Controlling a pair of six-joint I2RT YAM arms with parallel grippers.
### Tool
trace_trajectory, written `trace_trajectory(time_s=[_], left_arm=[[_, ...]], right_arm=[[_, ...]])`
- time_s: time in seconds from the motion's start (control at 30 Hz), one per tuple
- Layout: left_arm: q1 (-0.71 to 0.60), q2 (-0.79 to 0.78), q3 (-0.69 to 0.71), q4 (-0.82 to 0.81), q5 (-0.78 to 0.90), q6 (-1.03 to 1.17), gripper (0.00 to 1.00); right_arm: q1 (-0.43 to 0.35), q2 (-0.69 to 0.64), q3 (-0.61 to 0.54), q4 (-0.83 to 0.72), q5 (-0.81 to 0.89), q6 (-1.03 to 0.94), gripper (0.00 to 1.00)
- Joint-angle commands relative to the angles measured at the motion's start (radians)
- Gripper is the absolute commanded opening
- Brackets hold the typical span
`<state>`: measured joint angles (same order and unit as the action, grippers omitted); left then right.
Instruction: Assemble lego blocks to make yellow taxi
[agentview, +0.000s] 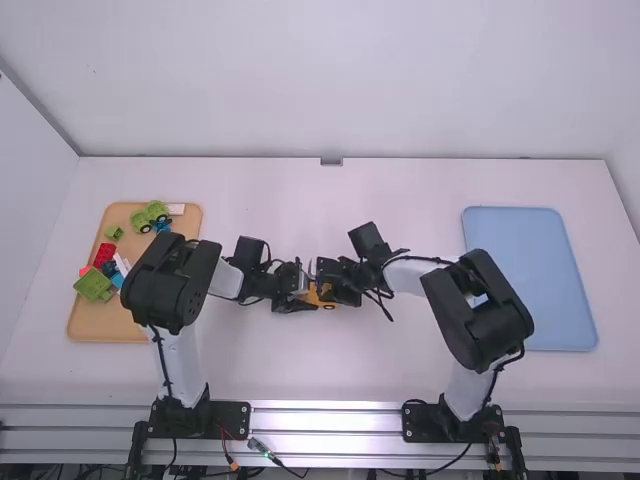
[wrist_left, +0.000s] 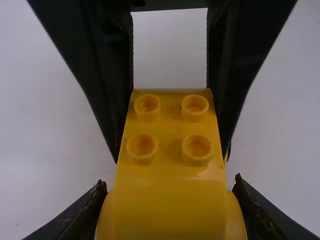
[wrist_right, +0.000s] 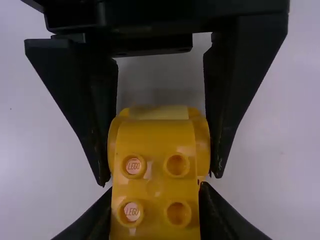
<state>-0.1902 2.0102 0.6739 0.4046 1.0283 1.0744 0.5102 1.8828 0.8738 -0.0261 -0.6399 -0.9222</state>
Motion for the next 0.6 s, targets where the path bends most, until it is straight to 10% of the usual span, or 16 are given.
trace_trajectory(time_s=[0.0, 0.57], left_arm=[[-0.005, 0.008, -0.017, -0.011, -0.017, 0.03, 0.21], [-0.006, 0.008, -0.017, -0.01, -0.02, 0.03, 0.24]], right_arm=[[-0.001, 0.008, 0.002, -0.005, 0.008, 0.003, 0.39], [-0.021, -0.068, 0.023, -0.016, -0.045, 0.002, 0.62]])
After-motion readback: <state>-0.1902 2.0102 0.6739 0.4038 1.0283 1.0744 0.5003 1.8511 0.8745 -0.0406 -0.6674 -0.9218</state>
